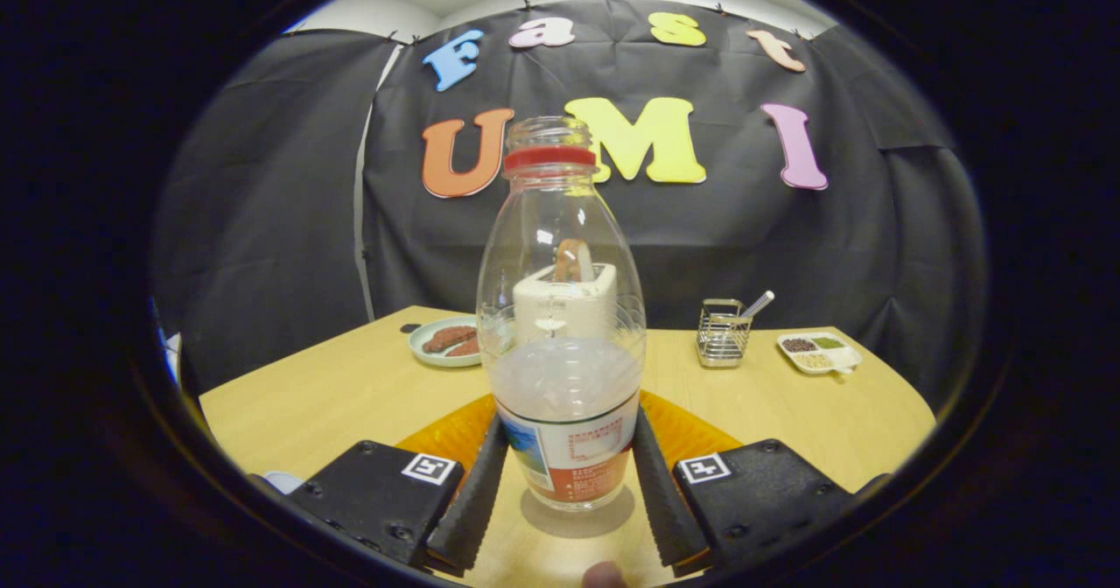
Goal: Take the bottle from table, then pour the juice into the cup, finally place the bottle on the coaster
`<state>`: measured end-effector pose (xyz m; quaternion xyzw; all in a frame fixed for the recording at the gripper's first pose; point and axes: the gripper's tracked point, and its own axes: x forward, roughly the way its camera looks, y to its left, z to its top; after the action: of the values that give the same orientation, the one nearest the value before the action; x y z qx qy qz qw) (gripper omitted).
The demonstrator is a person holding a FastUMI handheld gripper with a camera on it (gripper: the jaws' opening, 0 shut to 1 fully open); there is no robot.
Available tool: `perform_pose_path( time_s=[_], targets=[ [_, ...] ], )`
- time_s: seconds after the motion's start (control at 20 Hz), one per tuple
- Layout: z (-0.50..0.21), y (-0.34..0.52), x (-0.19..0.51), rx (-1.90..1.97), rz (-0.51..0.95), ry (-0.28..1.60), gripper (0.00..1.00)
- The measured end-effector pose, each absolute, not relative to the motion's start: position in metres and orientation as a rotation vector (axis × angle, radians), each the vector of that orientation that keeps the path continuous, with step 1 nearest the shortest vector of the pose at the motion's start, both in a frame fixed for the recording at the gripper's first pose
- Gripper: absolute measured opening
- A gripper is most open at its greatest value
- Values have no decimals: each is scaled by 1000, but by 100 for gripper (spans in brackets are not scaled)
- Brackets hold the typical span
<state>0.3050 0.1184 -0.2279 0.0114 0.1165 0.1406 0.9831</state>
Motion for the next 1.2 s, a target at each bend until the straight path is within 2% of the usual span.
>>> perform_pose_path(
  time_s=[0.25, 0.75, 0.95, 1.2],
  targets=[
    [-258, 119, 308, 27, 283, 260, 80],
    [-274, 114, 314, 53, 259, 268, 86],
    [-262, 111, 310, 40, 243, 249, 99],
    [-217, 115, 295, 50, 244, 193, 100]
  ],
)
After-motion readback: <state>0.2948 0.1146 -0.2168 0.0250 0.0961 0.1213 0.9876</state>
